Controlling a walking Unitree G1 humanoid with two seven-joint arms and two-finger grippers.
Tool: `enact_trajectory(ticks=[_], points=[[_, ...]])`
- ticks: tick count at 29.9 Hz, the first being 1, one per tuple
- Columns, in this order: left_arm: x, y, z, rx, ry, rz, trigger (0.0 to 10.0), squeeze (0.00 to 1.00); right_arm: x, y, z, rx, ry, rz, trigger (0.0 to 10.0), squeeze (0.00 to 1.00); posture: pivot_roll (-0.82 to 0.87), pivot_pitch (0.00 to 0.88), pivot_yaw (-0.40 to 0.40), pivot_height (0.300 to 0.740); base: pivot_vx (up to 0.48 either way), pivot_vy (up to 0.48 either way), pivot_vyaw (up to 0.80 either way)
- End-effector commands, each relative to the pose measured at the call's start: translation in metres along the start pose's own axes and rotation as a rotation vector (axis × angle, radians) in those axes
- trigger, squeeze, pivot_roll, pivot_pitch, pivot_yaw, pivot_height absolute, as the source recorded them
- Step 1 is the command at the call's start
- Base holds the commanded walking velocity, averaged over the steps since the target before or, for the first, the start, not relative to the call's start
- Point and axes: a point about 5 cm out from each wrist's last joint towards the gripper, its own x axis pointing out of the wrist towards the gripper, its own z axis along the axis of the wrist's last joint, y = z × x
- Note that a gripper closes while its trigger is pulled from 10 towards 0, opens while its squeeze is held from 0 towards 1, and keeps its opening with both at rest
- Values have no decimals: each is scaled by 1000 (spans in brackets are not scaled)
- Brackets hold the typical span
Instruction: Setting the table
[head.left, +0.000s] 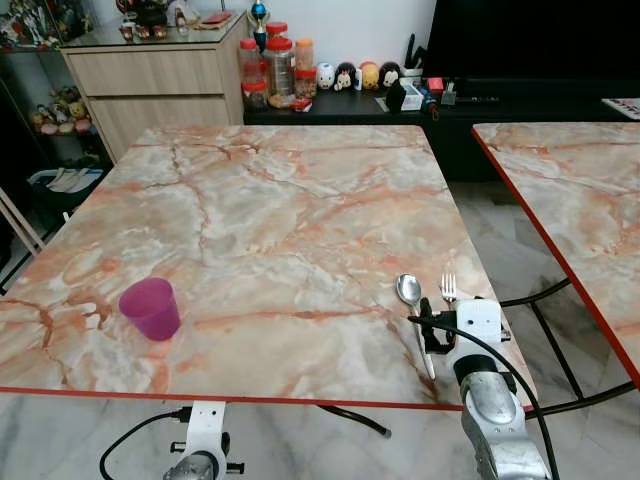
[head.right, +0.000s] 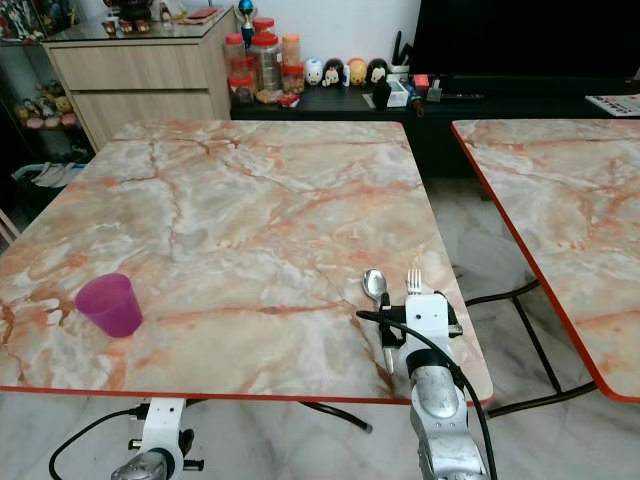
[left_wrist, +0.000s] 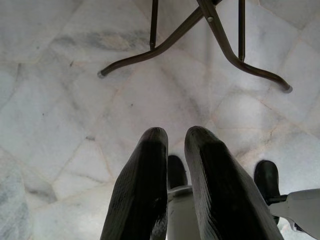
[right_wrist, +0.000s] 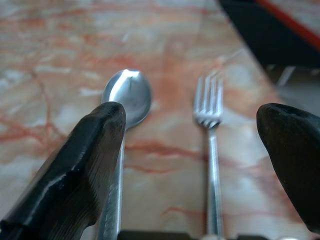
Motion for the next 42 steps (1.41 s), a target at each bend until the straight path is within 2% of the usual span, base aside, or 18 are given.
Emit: enact_trajectory(ticks=[1, 12, 24, 30, 42], points=[[0, 0, -1, 15, 14, -5, 10000, 0, 0, 4, -9, 58, 46, 29, 10000, 0, -101, 0, 9, 740, 0, 0, 0], [0, 2, 1, 11, 6, 1, 10000, 0, 4, 11, -8, 108, 52, 80, 10000, 0, -94, 0, 2, 740, 0, 0, 0], [0, 0, 0, 6, 12, -2, 10000, 0, 9, 8, -7, 105, 70, 66, 10000, 0, -100, 0, 1, 740, 0, 0, 0], [0, 0, 0, 5, 16, -1, 10000, 0, 14, 14, -5, 107, 103, 101, 10000, 0, -92, 0, -7, 740, 0, 0, 0], [0, 0, -2, -1, 24, -4, 10000, 0, 20, 19, 8, 119, 94, 118, 10000, 0, -89, 0, -10, 740, 0, 0, 0]])
